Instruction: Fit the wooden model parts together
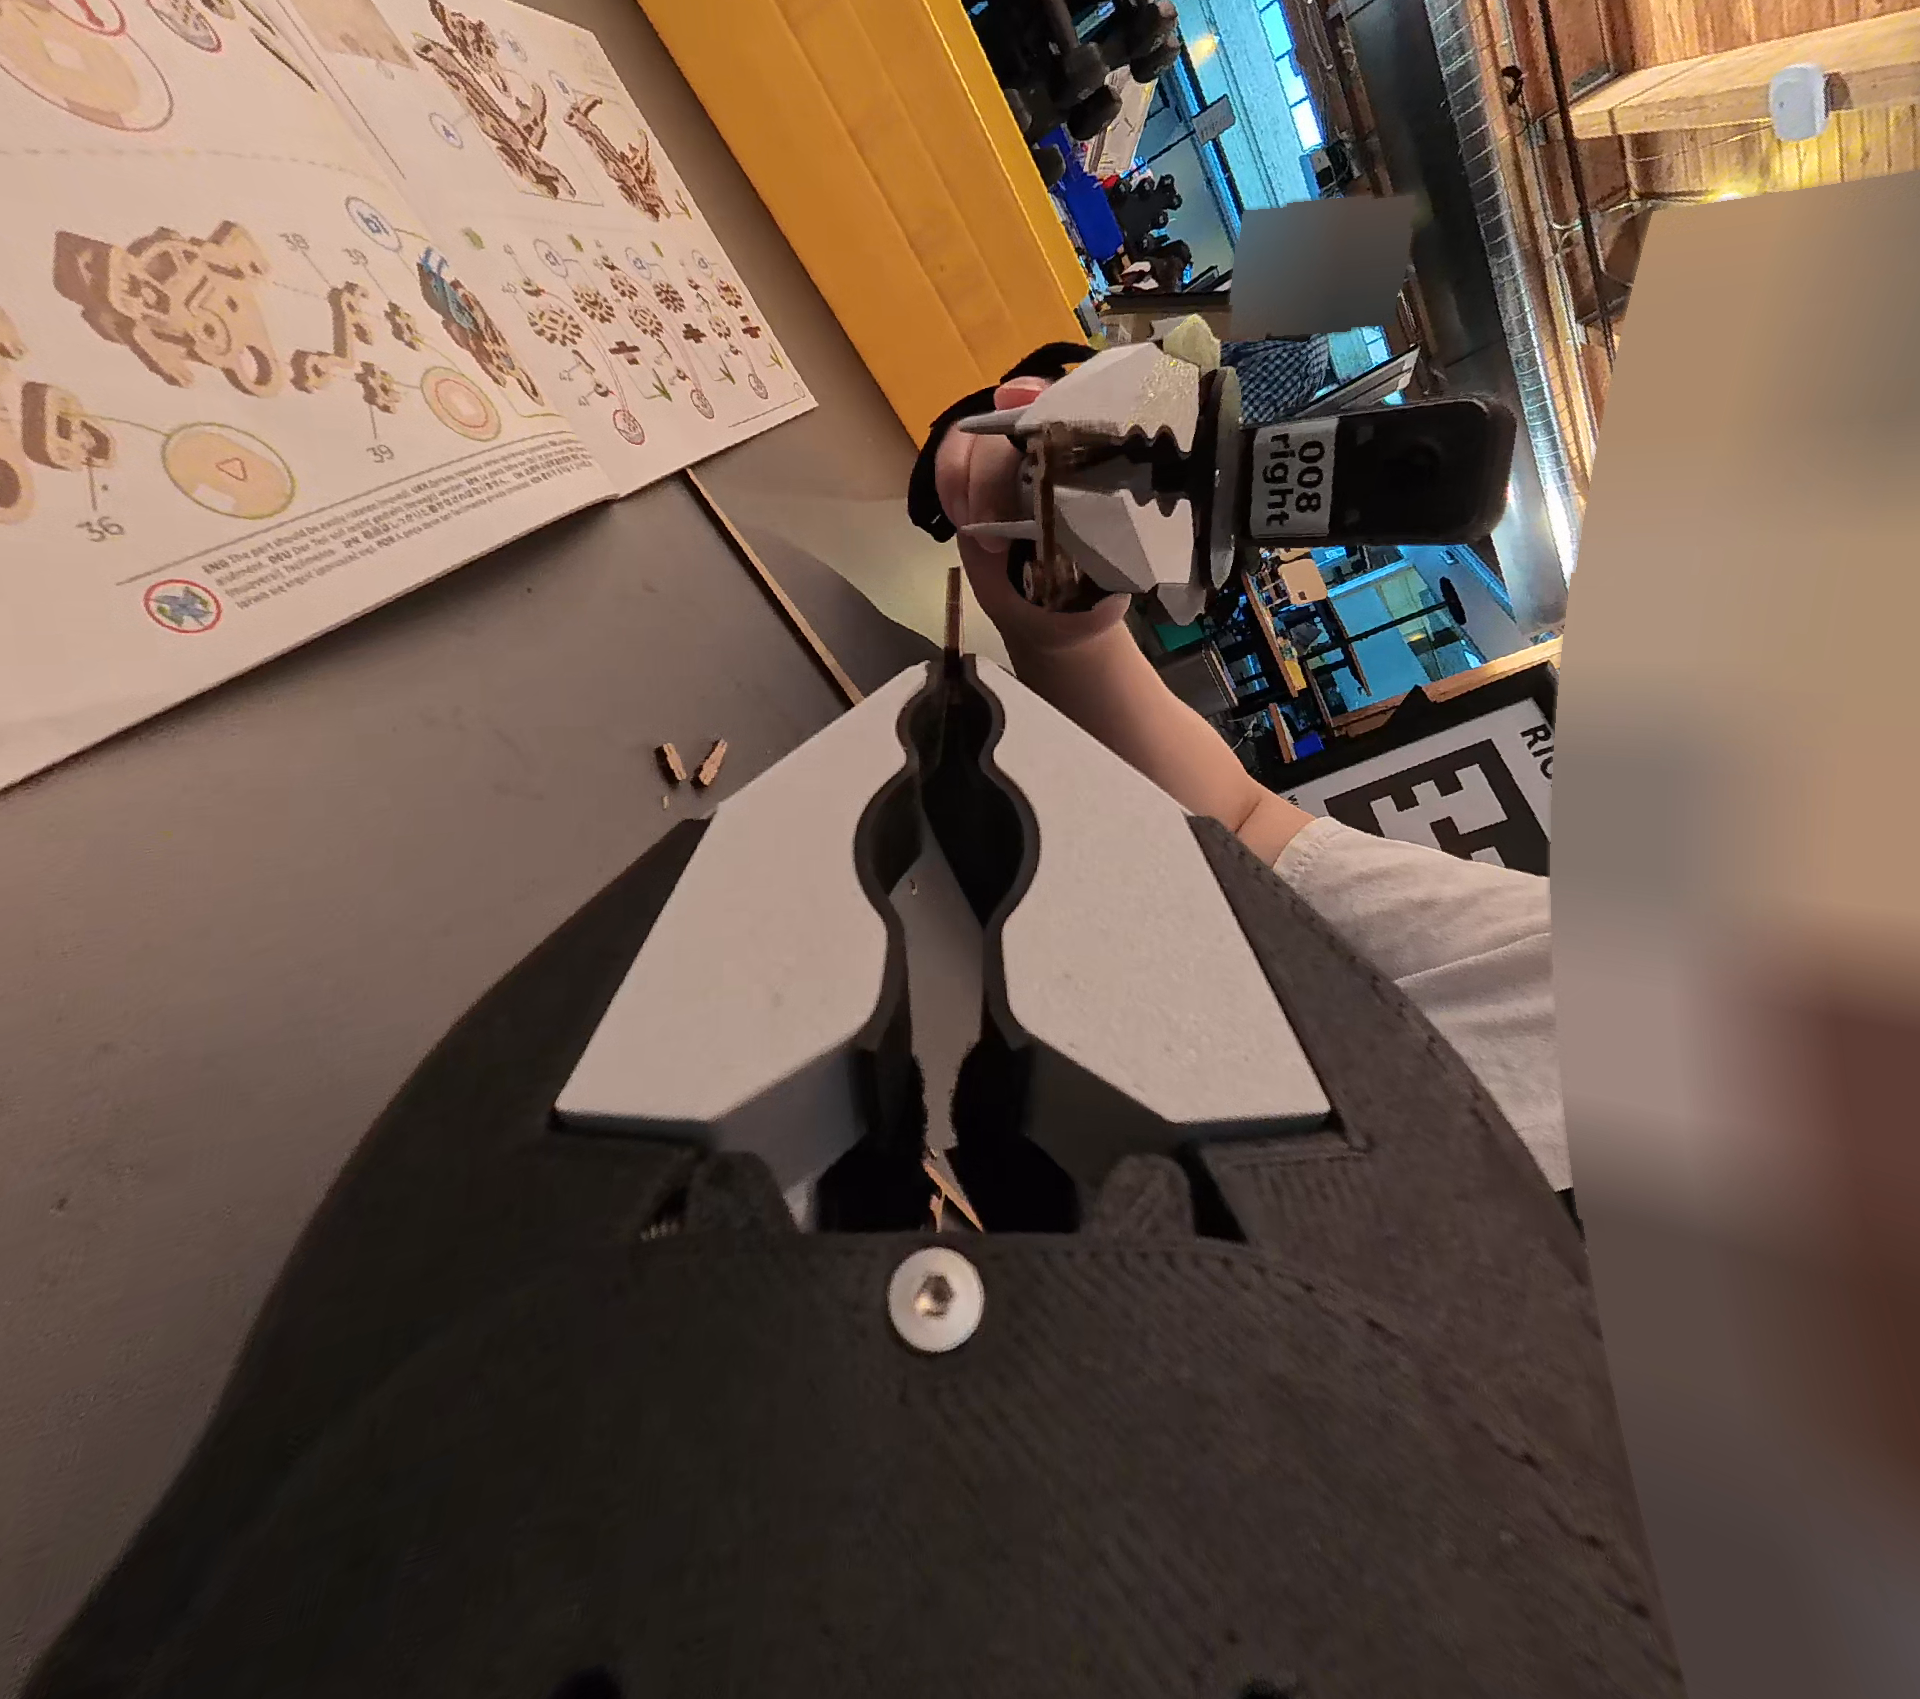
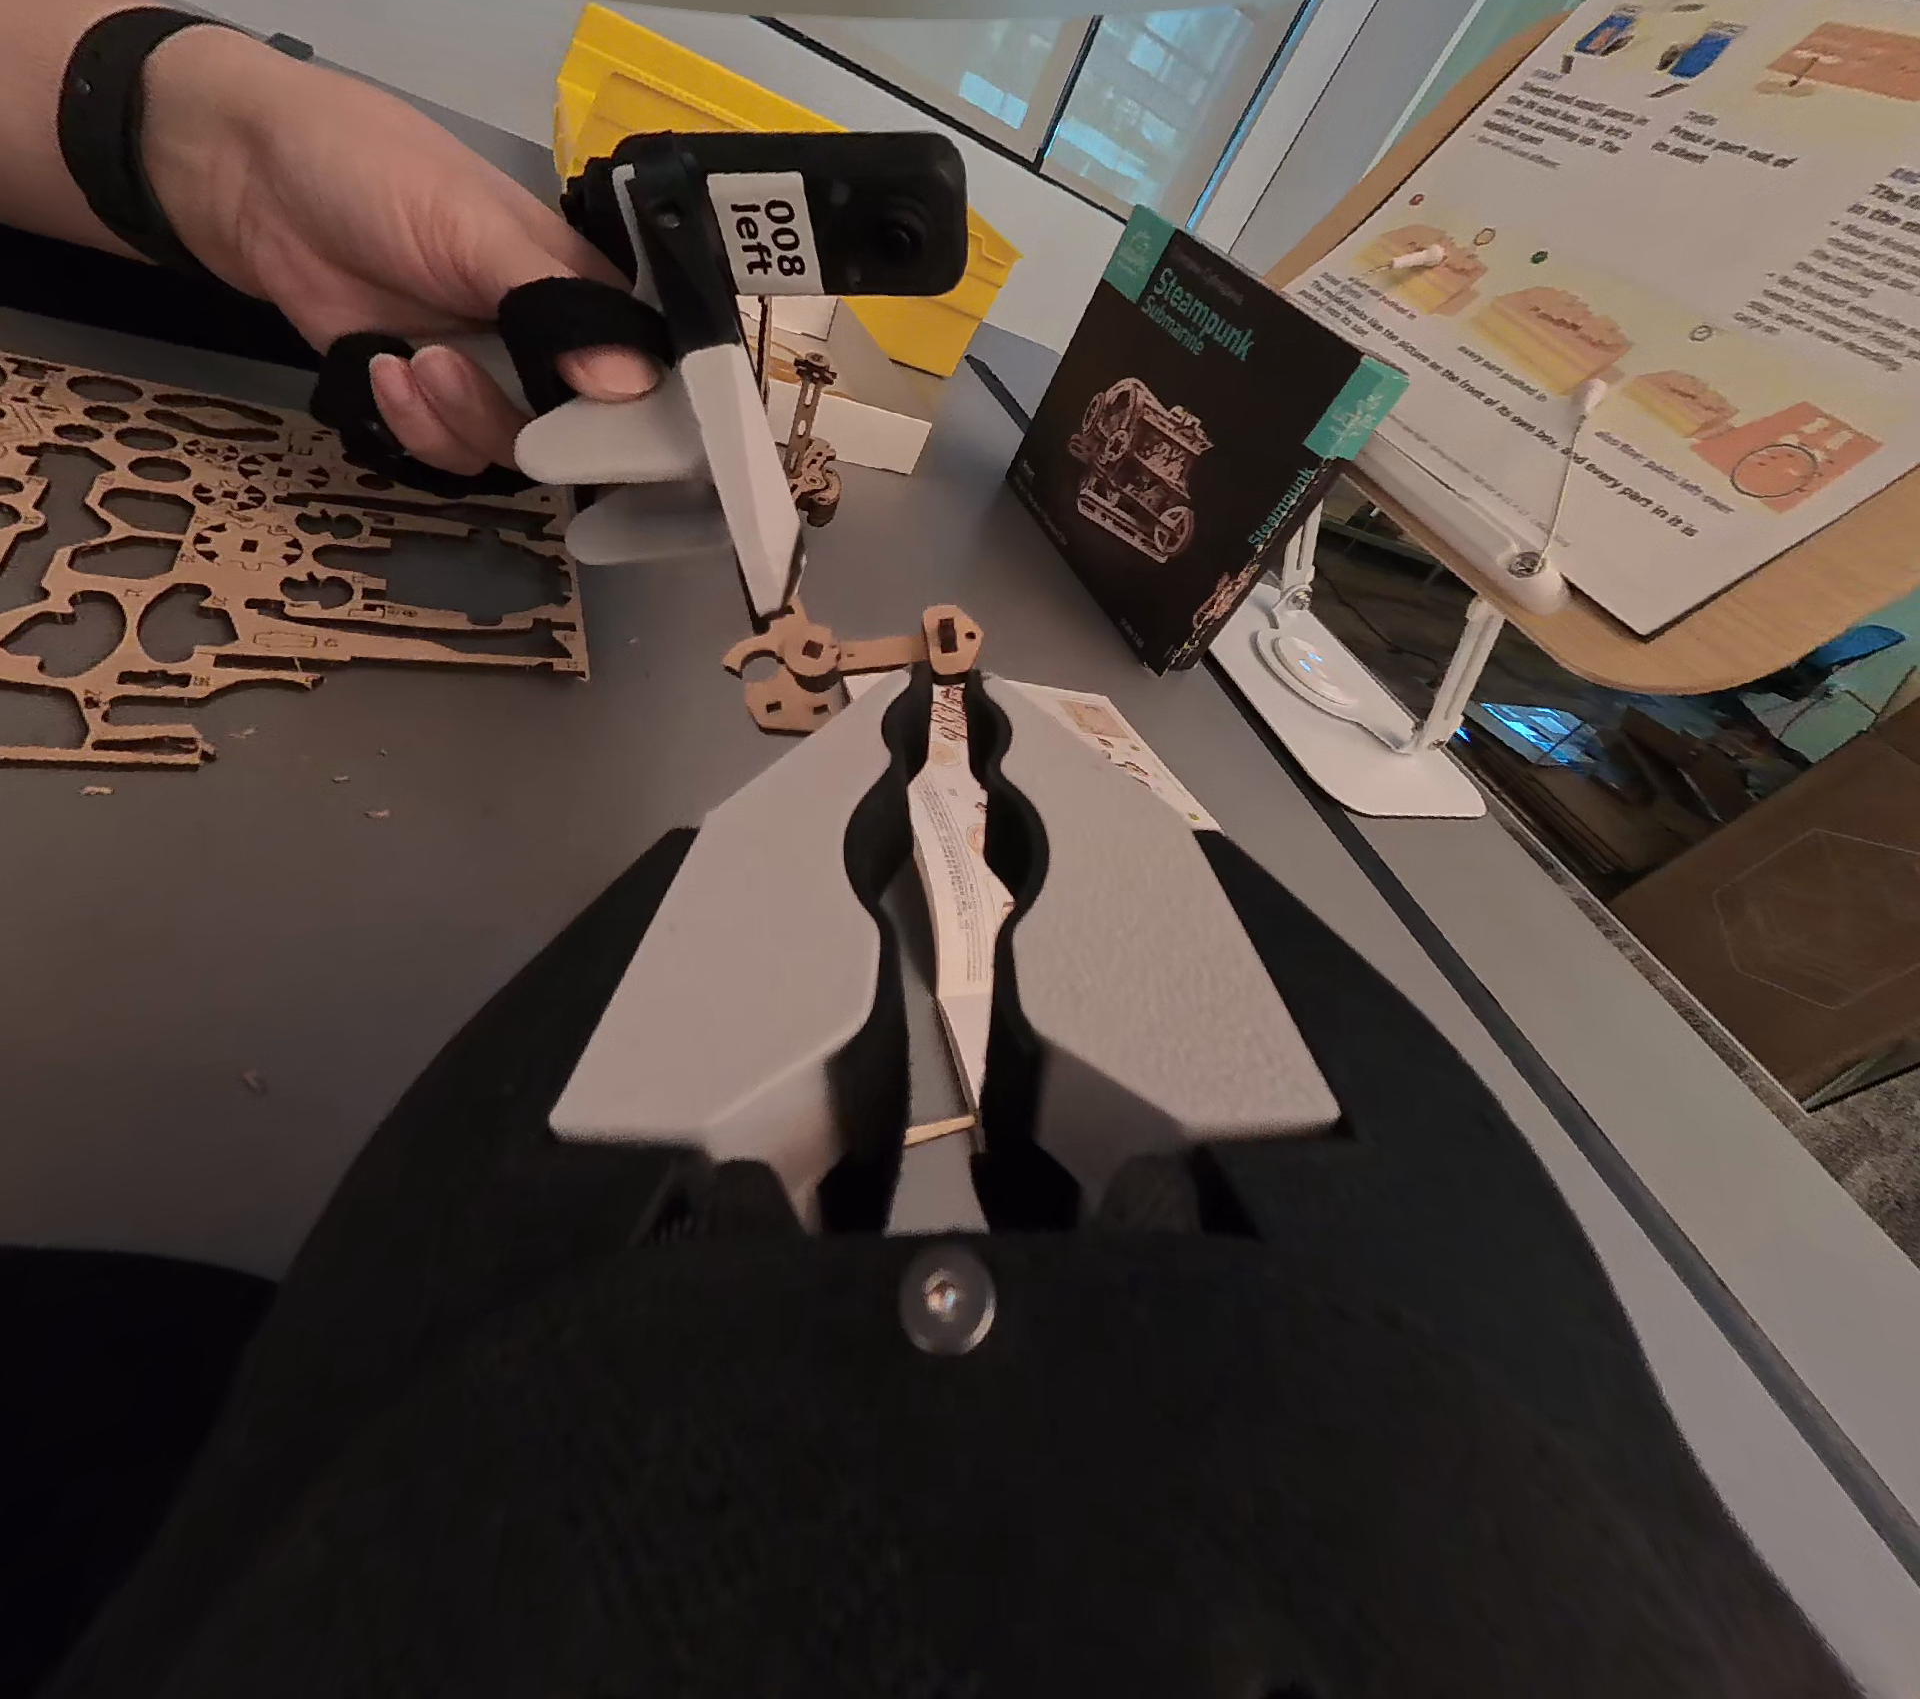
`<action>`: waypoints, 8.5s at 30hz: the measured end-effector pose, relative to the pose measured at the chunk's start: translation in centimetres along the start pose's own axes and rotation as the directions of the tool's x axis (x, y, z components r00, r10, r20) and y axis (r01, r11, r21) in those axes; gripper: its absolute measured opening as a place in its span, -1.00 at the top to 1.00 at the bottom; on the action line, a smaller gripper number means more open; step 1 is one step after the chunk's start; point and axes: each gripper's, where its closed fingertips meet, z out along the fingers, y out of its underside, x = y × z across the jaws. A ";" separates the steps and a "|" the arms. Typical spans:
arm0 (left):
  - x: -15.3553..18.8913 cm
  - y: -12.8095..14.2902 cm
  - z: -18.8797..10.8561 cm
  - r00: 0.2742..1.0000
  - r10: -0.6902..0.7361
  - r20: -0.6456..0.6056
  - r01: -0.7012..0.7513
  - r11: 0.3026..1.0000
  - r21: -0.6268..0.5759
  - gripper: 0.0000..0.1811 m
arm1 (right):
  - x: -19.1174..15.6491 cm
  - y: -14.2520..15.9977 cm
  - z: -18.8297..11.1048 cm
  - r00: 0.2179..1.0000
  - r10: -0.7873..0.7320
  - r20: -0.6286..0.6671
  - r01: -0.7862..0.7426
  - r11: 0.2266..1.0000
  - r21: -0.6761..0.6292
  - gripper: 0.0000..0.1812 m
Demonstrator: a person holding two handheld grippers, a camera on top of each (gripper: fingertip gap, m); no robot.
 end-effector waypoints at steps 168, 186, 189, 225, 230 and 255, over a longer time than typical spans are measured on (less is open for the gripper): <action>-2.5 1.4 -1.4 0.953 0.088 0.290 -0.040 0.985 -0.167 1.00 | -2.1 5.4 -4.0 0.936 0.316 -0.155 -0.349 0.781 -0.518 0.91; -3.9 5.3 -3.7 0.881 -0.097 0.463 0.211 0.956 -0.201 0.62 | -5.0 4.3 -4.1 0.937 0.348 -0.032 -0.326 0.836 -0.442 0.91; -1.4 4.9 -4.6 0.882 0.068 0.467 0.033 0.978 -0.205 0.72 | -5.8 3.4 -4.0 0.913 0.406 0.031 -0.358 0.837 -0.413 0.91; 5.4 3.2 1.3 0.962 0.234 -0.139 -0.262 0.938 -0.227 0.92 | -1.4 -4.6 -1.2 0.781 0.513 0.358 -0.472 0.859 -0.201 0.61; 5.4 1.9 0.3 0.979 -0.044 -0.201 0.030 0.997 -0.074 0.92 | -0.8 -5.1 -1.0 0.997 0.041 0.070 -0.041 0.999 -0.010 0.63; 2.9 2.1 0.5 0.984 -0.081 -0.158 0.068 0.994 -0.080 0.92 | -2.9 -1.5 1.3 0.982 -0.185 -0.028 0.174 0.957 -0.232 0.86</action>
